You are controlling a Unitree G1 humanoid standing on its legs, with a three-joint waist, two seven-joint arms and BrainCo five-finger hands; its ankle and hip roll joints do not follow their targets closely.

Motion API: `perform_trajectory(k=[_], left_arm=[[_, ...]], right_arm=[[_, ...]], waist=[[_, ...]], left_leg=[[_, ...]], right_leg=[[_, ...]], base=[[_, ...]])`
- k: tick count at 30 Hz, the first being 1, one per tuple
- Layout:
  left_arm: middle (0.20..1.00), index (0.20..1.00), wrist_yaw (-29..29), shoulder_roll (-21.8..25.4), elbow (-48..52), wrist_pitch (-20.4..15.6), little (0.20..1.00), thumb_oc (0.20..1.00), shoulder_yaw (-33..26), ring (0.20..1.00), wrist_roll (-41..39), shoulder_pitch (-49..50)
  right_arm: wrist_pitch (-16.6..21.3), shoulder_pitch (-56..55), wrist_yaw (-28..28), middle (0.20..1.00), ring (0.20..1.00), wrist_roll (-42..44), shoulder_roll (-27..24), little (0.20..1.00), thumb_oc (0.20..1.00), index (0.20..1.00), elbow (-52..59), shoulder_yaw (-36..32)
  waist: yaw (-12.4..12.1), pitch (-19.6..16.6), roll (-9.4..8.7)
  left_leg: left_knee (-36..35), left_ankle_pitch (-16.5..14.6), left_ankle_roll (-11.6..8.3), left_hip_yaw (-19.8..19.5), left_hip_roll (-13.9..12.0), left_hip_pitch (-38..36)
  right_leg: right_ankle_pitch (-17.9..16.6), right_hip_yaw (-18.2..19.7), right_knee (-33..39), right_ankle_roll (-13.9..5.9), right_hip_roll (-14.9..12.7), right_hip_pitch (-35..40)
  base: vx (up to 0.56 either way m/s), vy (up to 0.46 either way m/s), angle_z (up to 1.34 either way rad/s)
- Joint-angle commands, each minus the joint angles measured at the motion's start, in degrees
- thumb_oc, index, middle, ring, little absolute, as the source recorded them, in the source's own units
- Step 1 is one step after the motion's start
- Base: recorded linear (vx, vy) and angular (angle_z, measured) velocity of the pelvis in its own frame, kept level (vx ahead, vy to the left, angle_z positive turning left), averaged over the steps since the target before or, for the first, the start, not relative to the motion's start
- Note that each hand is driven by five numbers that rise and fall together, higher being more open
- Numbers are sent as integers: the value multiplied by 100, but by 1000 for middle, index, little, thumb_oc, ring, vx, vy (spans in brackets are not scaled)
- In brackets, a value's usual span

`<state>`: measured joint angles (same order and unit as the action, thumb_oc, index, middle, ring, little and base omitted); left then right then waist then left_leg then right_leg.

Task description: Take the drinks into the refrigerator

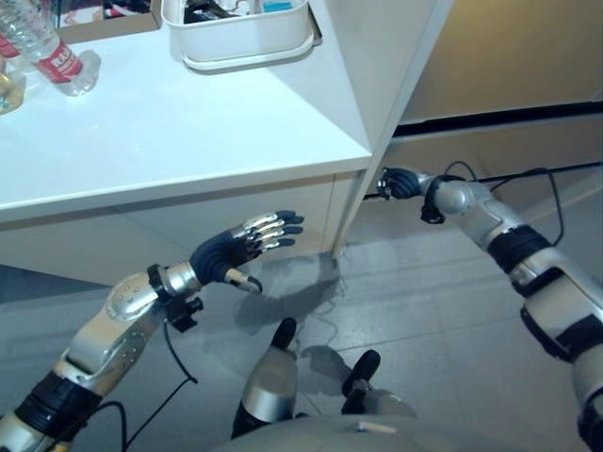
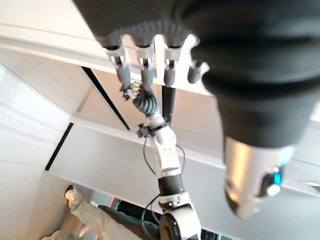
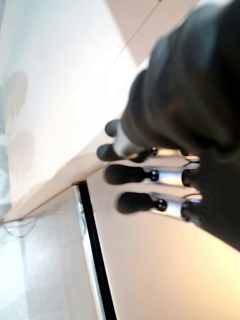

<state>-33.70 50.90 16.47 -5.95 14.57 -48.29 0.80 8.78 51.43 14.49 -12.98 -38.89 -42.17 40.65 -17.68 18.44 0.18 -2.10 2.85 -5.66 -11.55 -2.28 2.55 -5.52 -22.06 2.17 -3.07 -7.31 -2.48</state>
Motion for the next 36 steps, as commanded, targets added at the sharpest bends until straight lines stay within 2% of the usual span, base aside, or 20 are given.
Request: perform_trajectory(k=[1, 3, 7, 9, 11, 14, 18, 22, 23, 24, 25, 26, 27, 28, 33, 35, 36], left_arm=[[1000, 1000, -16, 12, 414, -300, 1000, 1000, -121, 1000, -139, 179], [1000, 1000, -12, 7, 415, -323, 1000, 1000, -146, 1000, -129, 196], [1000, 1000, 15, -88, 270, -399, 1000, 1000, -255, 1000, -39, 246], [1000, 1000, 12, -121, 227, -411, 1000, 1000, -264, 1000, -26, 257], [1000, 1000, 33, -260, 54, -529, 1000, 1000, -301, 1000, 35, 248], [1000, 1000, 30, -372, -133, -647, 1000, 1000, -314, 1000, 136, 272], [1000, 1000, 117, -641, -773, -855, 1000, 1000, -361, 1000, 542, 392], [1000, 1000, 542, -1352, -2337, -1074, 1000, 1000, -528, 1000, 1271, 581], [1000, 1000, 722, -1547, -2787, -1145, 1000, 1000, -617, 1000, 1542, 635], [1000, 1000, 1028, -1844, -3674, -1277, 1000, 1000, -695, 1000, 2150, 625], [1000, 1000, 1033, -1856, -3705, -1300, 1000, 1000, -684, 1000, 2162, 608], [1000, 1000, 1110, -2030, -4211, -1297, 1000, 1000, -714, 1000, 2292, 579], [1000, 1000, 1416, -2250, -5069, -1324, 1000, 1000, -813, 1000, 2781, 496], [1000, 1000, 1427, -2264, -5094, -1341, 1000, 1000, -808, 1000, 2796, 479], [1000, 1000, 2159, -2784, -7126, -1277, 1000, 1000, -995, 1000, 3603, 119], [1000, 1000, 2500, -2935, -8038, -1077, 1000, 1000, -1179, 1000, 3922, -37], [1000, 1000, 2771, -3075, -8623, -843, 1000, 1000, -1187, 1000, 4430, -153]], right_arm=[[214, 104, -136, 1000, 1000, 119, -140, 1000, 1000, 1000, 146, -90], [224, -48, -167, 1000, 1000, 220, -144, 1000, 1000, 1000, 278, -224], [350, -1002, -325, 1000, 1000, 786, -127, 1000, 1000, 1000, 885, -992], [374, -1230, -330, 1000, 1000, 846, -155, 1000, 1000, 1000, 1076, -1175], [527, -2021, -437, 1000, 1000, 1261, -29, 1000, 1000, 1000, 1420, -1716], [668, -2679, -337, 1000, 1000, 1499, -95, 1000, 1000, 1000, 1830, -2054], [716, -3640, -249, 1000, 1000, 1938, 186, 1000, 1000, 1000, 1717, -2527], [647, -4470, -119, 1000, 1000, 2134, 516, 1000, 1000, 1000, 1522, -2765], [621, -4624, -85, 1000, 1000, 2263, 637, 1000, 1000, 1000, 1336, -2817], [583, -4893, -112, 1000, 1000, 2482, 957, 1000, 1000, 1000, 774, -2904], [593, -4888, -113, 1000, 1000, 2483, 956, 1000, 1000, 1000, 762, -2901], [579, -4978, -78, 1000, 1000, 2500, 1002, 1000, 1000, 1000, 597, -2897], [527, -5062, -70, 1000, 1000, 2417, 1087, 1000, 1000, 1000, 217, -2847], [535, -5052, -72, 1000, 1000, 2416, 1085, 1000, 1000, 1000, 204, -2844], [462, -5036, -206, 1000, 1000, 2551, 1492, 1000, 1000, 1000, -1027, -2843], [400, -4975, -267, 1000, 1000, 2579, 1658, 1000, 1000, 1000, -1387, -2802], [310, -4909, -344, 1000, 1000, 2613, 1828, 1000, 1000, 1000, -1861, -2817]], waist=[[136, -154, -101], [155, -158, -101], [348, -179, -104], [369, -191, -109], [516, -216, -120], [618, -253, -147], [841, -343, -197], [1021, -398, -249], [1062, -403, -251], [1156, -425, -262], [1148, -425, -258], [1187, -438, -255], [1241, -472, -252], [1235, -467, -247], [1359, -561, -240], [1413, -625, -246], [1456, -689, -245]], left_leg=[[-37, -244, 372, 301, 121, -83], [-42, -246, 374, 320, 112, -98], [-76, -271, 377, 428, 68, -177], [-79, -279, 378, 447, 60, -198], [-76, -312, 384, 497, 44, -253], [-73, -344, 383, 546, 24, -296], [-100, -376, 383, 665, 1, -374], [-157, -395, 399, 884, -22, -472], [-170, -395, 402, 936, -23, -488], [-188, -406, 416, 1036, -21, -524], [-189, -410, 416, 1045, -22, -529], [-195, -423, 423, 1118, -16, -553], [-200, -442, 434, 1227, -3, -593], [-201, -447, 434, 1236, -5, -598], [-234, -489, 447, 1477, 7, -725], [-257, -502, 447, 1548, 20, -765], [-279, -513, 450, 1607, 32, -795]], right_leg=[[522, 354, -1092, -279, -284, -132], [519, 374, -1089, -281, -279, -135], [520, 484, -1082, -280, -243, -143], [524, 508, -1083, -280, -235, -140], [519, 586, -1107, -285, -219, -150], [517, 638, -1109, -290, -210, -141], [481, 753, -1041, -309, -167, -114], [417, 987, -955, -331, -86, -164], [406, 1033, -949, -335, -75, -179], [375, 1137, -911, -351, -51, -196], [375, 1146, -911, -352, -48, -196], [358, 1216, -889, -360, -31, -206], [326, 1313, -828, -375, 0, -203], [325, 1321, -827, -375, 3, -202], [255, 1601, -701, -389, 57, -189], [219, 1687, -621, -383, 66, -159], [195, 1751, -557, -381, 73, -130]], base=[[-15, 21, -10], [-12, 23, -11], [-9, 21, -15], [5, 13, -10], [9, 18, -16], [8, 9, -19], [14, 11, -19], [-8, 29, -36], [-27, 55, -36], [-20, 41, -29], [-9, 52, -37], [14, 53, -43], [13, 53, -43], [11, 49, -35], [11, 45, -30], [35, 28, -19], [31, 20, -21]])
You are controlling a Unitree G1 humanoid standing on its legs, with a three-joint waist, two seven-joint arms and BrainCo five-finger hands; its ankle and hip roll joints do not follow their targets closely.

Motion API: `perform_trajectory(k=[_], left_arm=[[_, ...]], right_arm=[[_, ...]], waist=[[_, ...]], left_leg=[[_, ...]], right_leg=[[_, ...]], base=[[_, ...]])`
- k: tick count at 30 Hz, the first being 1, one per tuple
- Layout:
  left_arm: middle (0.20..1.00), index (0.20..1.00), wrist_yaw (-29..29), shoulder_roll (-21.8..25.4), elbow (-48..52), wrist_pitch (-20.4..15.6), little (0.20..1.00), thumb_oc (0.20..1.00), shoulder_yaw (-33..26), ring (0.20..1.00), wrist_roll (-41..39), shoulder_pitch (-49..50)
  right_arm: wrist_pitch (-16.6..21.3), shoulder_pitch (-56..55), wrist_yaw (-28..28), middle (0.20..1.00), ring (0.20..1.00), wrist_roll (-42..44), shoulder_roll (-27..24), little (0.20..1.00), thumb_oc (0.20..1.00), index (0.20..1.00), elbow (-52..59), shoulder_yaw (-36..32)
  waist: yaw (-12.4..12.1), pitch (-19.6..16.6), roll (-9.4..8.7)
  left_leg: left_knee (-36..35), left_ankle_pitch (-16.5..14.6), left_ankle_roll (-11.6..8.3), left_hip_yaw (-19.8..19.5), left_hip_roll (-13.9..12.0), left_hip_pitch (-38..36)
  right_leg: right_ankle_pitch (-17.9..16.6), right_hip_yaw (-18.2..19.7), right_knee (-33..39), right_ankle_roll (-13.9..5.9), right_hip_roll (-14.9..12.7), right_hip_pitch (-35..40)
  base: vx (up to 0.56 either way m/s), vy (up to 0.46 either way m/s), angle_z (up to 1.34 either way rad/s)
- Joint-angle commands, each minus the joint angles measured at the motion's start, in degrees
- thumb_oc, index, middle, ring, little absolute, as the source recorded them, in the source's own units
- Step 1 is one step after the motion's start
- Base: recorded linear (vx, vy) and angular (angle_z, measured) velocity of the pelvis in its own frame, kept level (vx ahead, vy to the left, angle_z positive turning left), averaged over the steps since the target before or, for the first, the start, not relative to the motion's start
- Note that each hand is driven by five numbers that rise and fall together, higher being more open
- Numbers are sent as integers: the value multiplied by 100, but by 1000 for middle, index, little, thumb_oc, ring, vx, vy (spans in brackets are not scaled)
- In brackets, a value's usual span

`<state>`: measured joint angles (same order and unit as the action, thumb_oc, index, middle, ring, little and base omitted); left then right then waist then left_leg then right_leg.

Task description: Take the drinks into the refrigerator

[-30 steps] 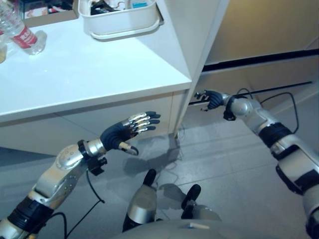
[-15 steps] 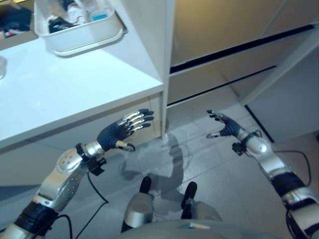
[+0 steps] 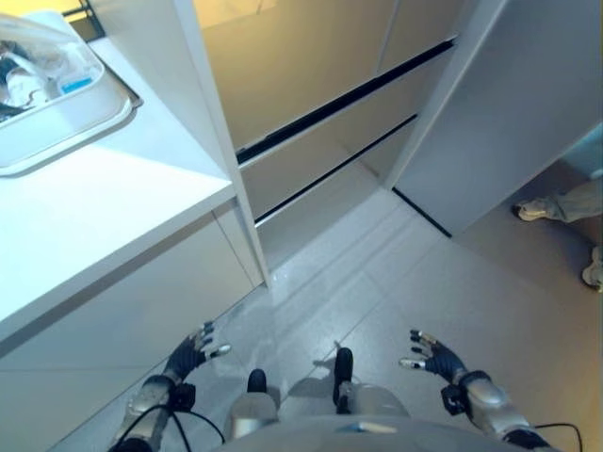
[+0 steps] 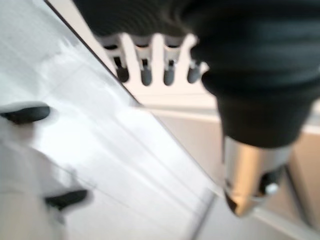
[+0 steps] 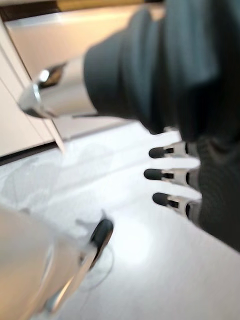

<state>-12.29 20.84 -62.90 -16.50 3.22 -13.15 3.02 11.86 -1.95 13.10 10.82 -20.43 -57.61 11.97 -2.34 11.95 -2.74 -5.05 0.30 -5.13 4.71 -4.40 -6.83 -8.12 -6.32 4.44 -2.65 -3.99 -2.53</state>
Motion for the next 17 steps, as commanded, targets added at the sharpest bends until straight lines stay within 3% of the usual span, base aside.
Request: perform_trajectory(k=[1, 3, 6, 17], left_arm=[[1000, 1000, 635, -72, -692, 210, 1000, 1000, -53, 1000, 919, -381], [1000, 1000, 839, -197, -1030, 283, 1000, 1000, 1, 1000, 1362, -467], [1000, 1000, 762, -398, -1139, 429, 1000, 1000, 10, 1000, 1038, -510], [1000, 1000, 680, -517, -1047, 401, 1000, 1000, 245, 1000, 847, -534]], right_arm=[[6, 435, -206, 1000, 1000, 233, -18, 1000, 1000, 1000, -323, 51], [-101, 521, -287, 1000, 1000, 232, 169, 1000, 1000, 1000, -712, 50], [-189, 507, -346, 1000, 1000, 260, 366, 1000, 1000, 1000, -1019, 87], [-225, 555, -451, 1000, 1000, 237, 495, 1000, 1000, 1000, -1204, 149]], waist=[[-82, -33, 49], [-49, -92, 45], [-31, -199, 54], [-60, -292, 65]], left_leg=[[16, -261, 396, -15, 244, 138], [5, -287, 399, 52, 251, 94], [5, -320, 395, 97, 273, 53], [5, -317, 377, 77, 313, 104]], right_leg=[[455, 180, -783, -423, -257, -121], [434, 218, -719, -429, -255, -79], [386, 248, -598, -444, -275, 23], [299, 149, -384, -482, -325, 172]], base=[[26, 20, -19], [30, 14, -21], [57, 11, -11], [12, 0, -3]])
